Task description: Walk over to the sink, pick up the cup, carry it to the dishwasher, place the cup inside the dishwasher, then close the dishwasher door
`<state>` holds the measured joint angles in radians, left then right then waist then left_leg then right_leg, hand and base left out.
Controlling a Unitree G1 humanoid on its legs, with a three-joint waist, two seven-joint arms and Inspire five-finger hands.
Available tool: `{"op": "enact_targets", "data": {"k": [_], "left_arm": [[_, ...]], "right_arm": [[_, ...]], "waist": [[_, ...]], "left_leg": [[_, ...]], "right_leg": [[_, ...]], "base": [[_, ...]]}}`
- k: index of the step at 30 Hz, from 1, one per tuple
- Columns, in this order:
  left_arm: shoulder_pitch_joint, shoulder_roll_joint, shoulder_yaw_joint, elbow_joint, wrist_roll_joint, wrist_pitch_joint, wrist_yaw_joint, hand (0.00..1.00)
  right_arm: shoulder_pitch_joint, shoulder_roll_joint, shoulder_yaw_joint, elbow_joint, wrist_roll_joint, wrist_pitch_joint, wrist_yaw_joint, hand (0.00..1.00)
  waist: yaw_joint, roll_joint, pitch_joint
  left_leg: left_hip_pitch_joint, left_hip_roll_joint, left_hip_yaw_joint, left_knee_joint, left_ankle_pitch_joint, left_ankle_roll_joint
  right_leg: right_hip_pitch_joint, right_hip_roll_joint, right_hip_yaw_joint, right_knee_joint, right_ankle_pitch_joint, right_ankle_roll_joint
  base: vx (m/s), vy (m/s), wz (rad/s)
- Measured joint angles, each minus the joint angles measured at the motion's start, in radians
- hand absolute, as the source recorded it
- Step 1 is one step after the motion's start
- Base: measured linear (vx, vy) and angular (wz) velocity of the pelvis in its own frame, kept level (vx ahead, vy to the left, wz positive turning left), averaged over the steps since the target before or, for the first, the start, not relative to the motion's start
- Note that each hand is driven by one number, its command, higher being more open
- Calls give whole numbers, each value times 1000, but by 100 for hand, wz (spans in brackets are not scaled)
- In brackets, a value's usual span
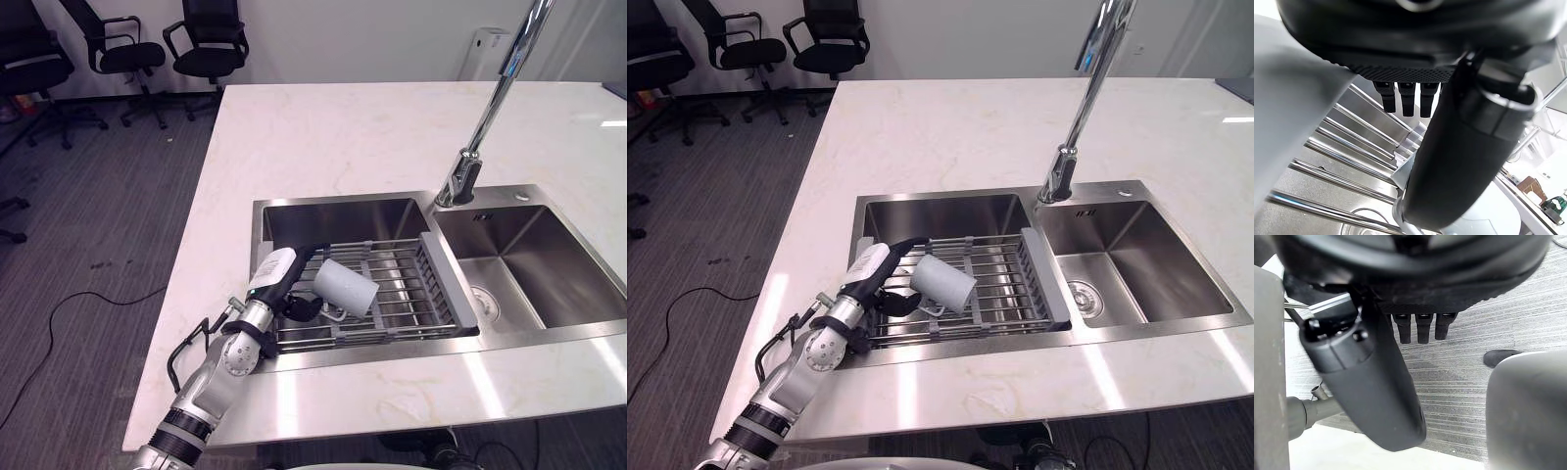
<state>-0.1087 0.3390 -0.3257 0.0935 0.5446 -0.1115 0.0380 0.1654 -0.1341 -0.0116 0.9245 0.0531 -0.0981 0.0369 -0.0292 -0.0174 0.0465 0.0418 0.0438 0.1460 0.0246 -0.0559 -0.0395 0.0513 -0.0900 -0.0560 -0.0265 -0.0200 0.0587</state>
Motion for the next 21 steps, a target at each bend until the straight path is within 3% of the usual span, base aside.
{"op": "enact_targets", "data": {"k": [10, 21], "left_arm": [[0, 36, -18, -6, 70, -13, 13, 90], [3, 37, -18, -58, 127, -41, 121, 90]], "right_arm": [[3, -17, 21, 4, -2, -4, -3, 90], [2, -29, 39, 17, -2, -22, -17, 90]], "waist": [[-13, 2, 1], [-12, 8, 5]], "left_leg": [[4, 0, -1, 0, 0, 0], [7, 0, -1, 0, 0, 0]], "right_leg": [[4, 0, 0, 0, 0, 0], [8, 0, 0, 1, -1, -1]], "base": [[0, 0, 0], [0, 0, 0]]}}
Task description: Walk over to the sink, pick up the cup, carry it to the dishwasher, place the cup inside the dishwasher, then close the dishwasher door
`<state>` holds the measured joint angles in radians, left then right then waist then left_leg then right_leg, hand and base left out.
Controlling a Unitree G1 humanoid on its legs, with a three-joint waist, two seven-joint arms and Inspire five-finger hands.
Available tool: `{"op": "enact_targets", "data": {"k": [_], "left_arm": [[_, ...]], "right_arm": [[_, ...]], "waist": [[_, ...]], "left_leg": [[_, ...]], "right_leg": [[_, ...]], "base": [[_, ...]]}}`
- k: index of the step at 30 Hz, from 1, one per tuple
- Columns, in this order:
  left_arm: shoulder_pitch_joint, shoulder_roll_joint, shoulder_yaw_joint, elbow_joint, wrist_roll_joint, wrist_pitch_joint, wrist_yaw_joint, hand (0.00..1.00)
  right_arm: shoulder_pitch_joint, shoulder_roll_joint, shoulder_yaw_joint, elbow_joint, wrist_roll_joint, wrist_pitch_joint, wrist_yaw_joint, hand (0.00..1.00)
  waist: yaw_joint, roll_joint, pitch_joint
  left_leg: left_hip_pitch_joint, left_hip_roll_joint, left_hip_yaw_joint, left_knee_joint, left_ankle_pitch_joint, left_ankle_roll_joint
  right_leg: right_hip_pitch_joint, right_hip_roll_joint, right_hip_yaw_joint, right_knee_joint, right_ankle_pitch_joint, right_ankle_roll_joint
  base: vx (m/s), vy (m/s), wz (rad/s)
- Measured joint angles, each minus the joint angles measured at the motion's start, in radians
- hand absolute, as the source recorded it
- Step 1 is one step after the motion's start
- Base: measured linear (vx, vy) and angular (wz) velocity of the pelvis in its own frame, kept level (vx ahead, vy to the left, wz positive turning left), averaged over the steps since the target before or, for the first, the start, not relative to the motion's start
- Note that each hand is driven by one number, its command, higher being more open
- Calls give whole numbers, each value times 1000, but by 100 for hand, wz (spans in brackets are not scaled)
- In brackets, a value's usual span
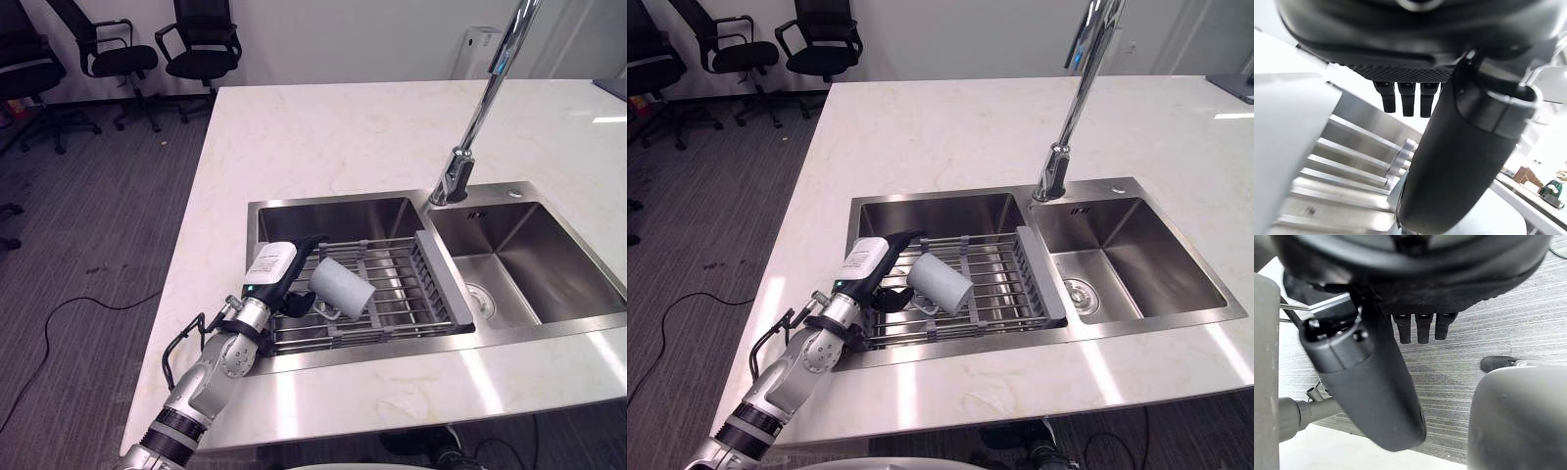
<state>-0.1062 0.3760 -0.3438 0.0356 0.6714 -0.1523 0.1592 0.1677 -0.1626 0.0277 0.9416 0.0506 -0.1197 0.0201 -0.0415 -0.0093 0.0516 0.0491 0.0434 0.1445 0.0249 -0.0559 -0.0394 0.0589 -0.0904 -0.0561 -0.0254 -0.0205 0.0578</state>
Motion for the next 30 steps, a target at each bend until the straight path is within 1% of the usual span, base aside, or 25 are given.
{"op": "enact_targets", "data": {"k": [5, 12, 17, 21, 26, 30], "left_arm": [[0, -1, -12, -3, 37, -8, 38, 90], [1, 9, -58, -3, 58, -16, 39, 90], [0, 41, -102, -3, 66, -34, 34, 90], [-2, 60, -118, -3, 78, -41, 29, 90], [-14, 105, -150, -2, 96, -49, 20, 90], [-66, 124, -185, 16, 109, -52, 3, 90]], "right_arm": [[-1, -16, 22, 13, 0, -3, -11, 90], [0, -19, 31, 17, 0, -3, -20, 90], [0, -31, 57, 25, 0, -4, -20, 90], [0, -34, 58, 25, 0, -4, -19, 90], [-1, -35, 60, 25, 0, -4, -19, 90], [0, -40, 60, 29, 0, -4, -18, 90]], "waist": [[0, 7, 4], [-2, 8, 4], [-5, 11, 4], [-10, 15, 5], [-30, 21, 3], [-32, 28, 4]], "left_leg": [[4, 1, 0, 0, 0, 0], [4, 1, 0, 0, 0, 0], [5, 1, 2, 0, 0, 0], [6, 1, 5, 1, 0, 0], [6, 1, 9, 2, 0, 0], [7, 1, 11, 2, 0, 0]], "right_leg": [[4, 0, 0, 1, -1, -1], [4, 1, 1, 2, -1, -2], [3, 1, 3, 3, -1, -2], [0, 1, 9, 6, -1, -2], [-2, 1, 17, 7, 0, -1], [-3, 1, 22, 6, 2, 1]], "base": [[0, 0, 0], [0, 0, 0], [0, 0, 0], [0, 0, 0], [0, 0, -2], [-4, 2, -3]]}}
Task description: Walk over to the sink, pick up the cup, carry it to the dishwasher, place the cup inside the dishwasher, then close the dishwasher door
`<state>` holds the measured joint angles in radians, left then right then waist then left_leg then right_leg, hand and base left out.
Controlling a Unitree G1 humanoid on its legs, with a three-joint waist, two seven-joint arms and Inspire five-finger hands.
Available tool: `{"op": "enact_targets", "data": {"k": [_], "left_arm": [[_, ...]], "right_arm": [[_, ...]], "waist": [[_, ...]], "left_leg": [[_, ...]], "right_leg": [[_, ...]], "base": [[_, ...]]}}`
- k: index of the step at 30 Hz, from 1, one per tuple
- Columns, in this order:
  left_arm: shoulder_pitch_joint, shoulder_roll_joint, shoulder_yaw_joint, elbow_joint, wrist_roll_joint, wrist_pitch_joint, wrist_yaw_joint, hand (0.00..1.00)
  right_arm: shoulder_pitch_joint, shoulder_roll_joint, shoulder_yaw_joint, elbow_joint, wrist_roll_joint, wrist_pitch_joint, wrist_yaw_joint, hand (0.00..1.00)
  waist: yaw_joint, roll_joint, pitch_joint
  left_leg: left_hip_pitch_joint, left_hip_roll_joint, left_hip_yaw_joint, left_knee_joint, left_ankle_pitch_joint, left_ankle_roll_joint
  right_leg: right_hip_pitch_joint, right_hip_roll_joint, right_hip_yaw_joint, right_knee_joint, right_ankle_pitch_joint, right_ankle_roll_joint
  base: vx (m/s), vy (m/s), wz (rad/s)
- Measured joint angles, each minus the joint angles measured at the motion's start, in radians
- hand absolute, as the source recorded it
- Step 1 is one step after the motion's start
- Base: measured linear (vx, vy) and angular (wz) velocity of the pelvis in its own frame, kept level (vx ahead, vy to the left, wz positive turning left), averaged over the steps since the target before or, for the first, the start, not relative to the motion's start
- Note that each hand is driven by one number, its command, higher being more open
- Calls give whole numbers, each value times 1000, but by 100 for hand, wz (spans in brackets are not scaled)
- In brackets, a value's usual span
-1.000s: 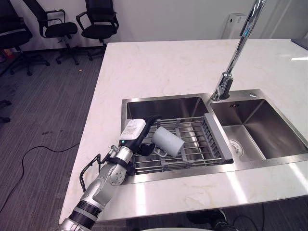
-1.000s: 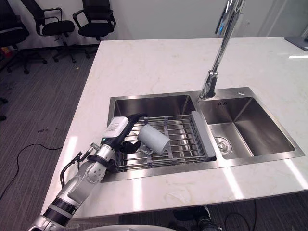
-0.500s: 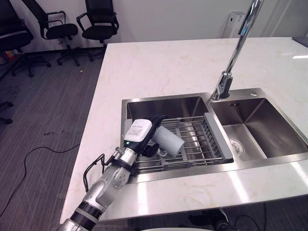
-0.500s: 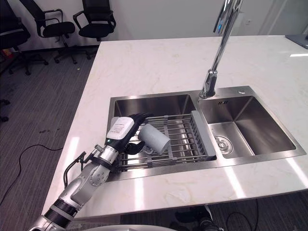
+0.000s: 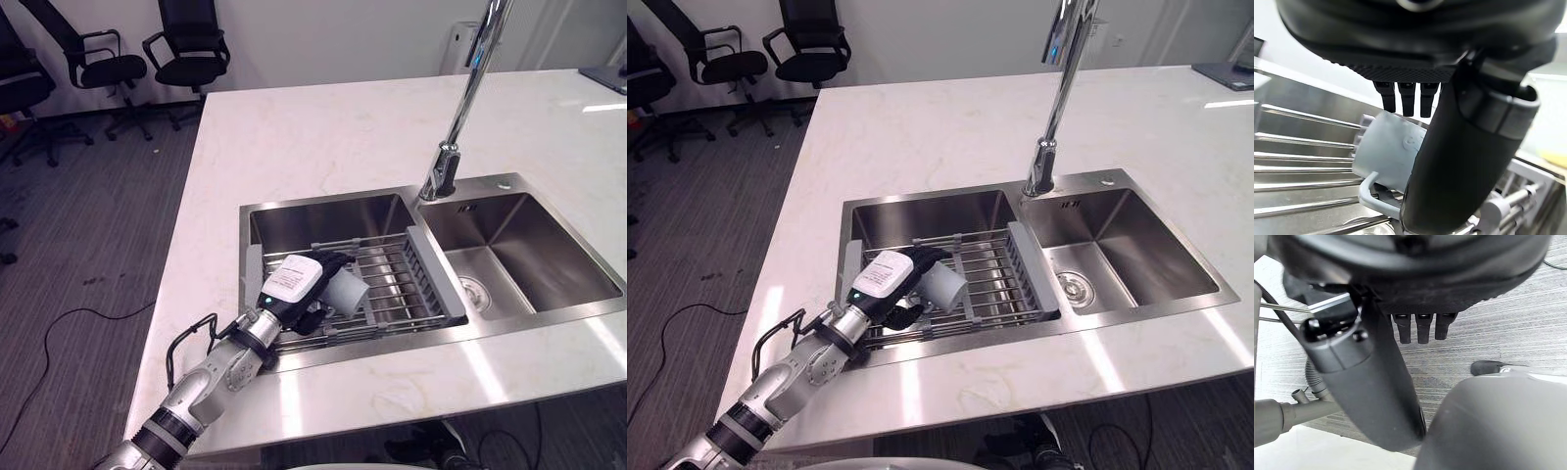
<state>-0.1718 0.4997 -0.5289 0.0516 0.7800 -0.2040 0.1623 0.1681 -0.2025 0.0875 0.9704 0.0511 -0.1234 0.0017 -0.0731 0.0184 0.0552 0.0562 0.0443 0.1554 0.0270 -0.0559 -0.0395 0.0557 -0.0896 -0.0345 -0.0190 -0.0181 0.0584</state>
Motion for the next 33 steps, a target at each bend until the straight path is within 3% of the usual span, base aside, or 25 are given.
{"op": "enact_targets", "data": {"k": [8, 23, 24, 33], "left_arm": [[-77, 0, -3, 59, 28, 2, -8, 90], [-189, 1, 3, 182, 28, 43, -33, 90], [-212, 1, 3, 199, 28, 43, -37, 30], [-321, 35, 5, 231, 28, 21, -66, 30]], "right_arm": [[-2, -10, 0, 0, 4, 0, 4, 90], [-4, -10, -20, -2, 8, -1, 19, 90], [-7, -10, -22, -4, 8, -1, 21, 90], [-12, -10, -23, -8, 35, -4, 21, 90]], "waist": [[-23, 21, 1], [-35, 29, 28], [-36, 29, 38], [-55, 32, 47]], "left_leg": [[0, 0, 9, 0, 0, 0], [0, -3, 26, -16, 0, 0], [0, -3, 26, -15, 1, 0], [0, -3, 36, -23, 1, 0]], "right_leg": [[-2, 0, 8, -12, 13, 1], [-7, 0, 26, -39, 28, 4], [-7, 0, 26, -39, 28, 5], [-15, 1, 36, -41, 29, 6]], "base": [[-12, 3, -4], [-6, 2, -4], [0, 0, 0], [-4, -3, -3]]}}
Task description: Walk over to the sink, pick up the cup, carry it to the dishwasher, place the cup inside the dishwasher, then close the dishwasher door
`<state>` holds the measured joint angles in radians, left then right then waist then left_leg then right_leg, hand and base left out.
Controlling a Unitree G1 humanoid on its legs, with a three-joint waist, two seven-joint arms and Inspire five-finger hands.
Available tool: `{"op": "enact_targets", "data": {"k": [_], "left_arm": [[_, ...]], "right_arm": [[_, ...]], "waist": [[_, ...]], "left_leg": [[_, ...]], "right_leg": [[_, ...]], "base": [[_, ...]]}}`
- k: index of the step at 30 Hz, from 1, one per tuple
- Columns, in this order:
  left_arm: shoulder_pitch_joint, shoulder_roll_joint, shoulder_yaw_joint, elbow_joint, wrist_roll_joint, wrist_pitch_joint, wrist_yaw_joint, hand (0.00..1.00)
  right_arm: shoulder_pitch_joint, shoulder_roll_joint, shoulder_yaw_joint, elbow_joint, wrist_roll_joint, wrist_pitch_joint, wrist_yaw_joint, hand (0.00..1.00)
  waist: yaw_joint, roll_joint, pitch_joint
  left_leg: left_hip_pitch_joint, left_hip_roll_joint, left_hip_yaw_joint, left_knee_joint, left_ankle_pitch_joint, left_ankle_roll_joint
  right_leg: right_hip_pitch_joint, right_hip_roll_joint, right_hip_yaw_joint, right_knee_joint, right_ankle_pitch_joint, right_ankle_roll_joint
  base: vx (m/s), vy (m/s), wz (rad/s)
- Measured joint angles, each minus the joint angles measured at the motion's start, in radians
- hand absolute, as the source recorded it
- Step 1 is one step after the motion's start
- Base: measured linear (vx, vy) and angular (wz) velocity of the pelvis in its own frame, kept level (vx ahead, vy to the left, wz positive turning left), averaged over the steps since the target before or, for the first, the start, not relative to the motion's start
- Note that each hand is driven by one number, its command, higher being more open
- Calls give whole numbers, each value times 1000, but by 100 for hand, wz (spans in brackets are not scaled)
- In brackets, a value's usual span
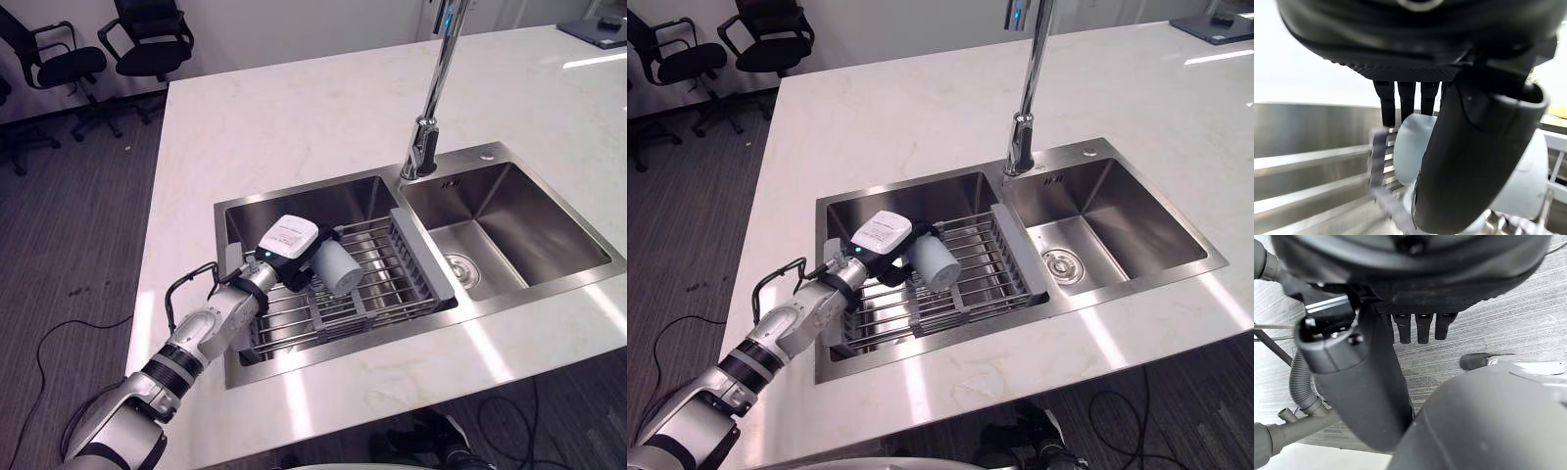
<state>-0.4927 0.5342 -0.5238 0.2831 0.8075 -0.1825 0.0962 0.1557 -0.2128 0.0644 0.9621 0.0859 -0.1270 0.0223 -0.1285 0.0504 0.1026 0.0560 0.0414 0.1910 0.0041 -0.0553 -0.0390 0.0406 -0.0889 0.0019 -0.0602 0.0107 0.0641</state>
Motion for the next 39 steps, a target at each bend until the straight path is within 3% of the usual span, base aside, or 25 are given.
{"op": "enact_targets", "data": {"k": [14, 21, 26, 33, 39], "left_arm": [[-9, 18, 9, 3, -11, 4, -11, 30], [90, -20, 100, -45, -84, 19, -8, 30], [199, -93, 160, -169, -148, 38, 36, 30], [318, -198, 204, -293, -264, 37, 83, 30], [422, -269, 249, -358, -484, 36, 102, 30]], "right_arm": [[2, 0, -12, -18, 0, -10, -1, 90], [7, 0, -13, -18, 0, -9, -4, 90], [13, 3, -18, -15, 0, -7, -9, 90], [11, 3, -20, -14, 0, -1, -17, 90], [18, 17, -44, -14, 0, 9, -25, 90]], "waist": [[-18, 4, 19], [-9, 4, 19], [32, 3, 19], [59, 2, 18], [78, -8, 14]], "left_leg": [[7, 0, -4, 5, 0, 0], [13, 0, -10, 5, 0, 0], [14, 0, -23, 6, 1, 1], [14, 1, -45, 6, 7, 3], [23, 1, -47, 4, 14, 5]], "right_leg": [[11, 0, -2, 1, 2, 1], [20, -1, -8, 1, 2, 1], [27, -1, -21, 6, -2, -3], [35, 0, -43, 21, -9, -10], [30, -1, -38, 56, -25, -3]], "base": [[0, 0, 0], [-1, -1, 2], [-14, -14, 7], [-16, -12, 9], [-48, -9, 1]]}}
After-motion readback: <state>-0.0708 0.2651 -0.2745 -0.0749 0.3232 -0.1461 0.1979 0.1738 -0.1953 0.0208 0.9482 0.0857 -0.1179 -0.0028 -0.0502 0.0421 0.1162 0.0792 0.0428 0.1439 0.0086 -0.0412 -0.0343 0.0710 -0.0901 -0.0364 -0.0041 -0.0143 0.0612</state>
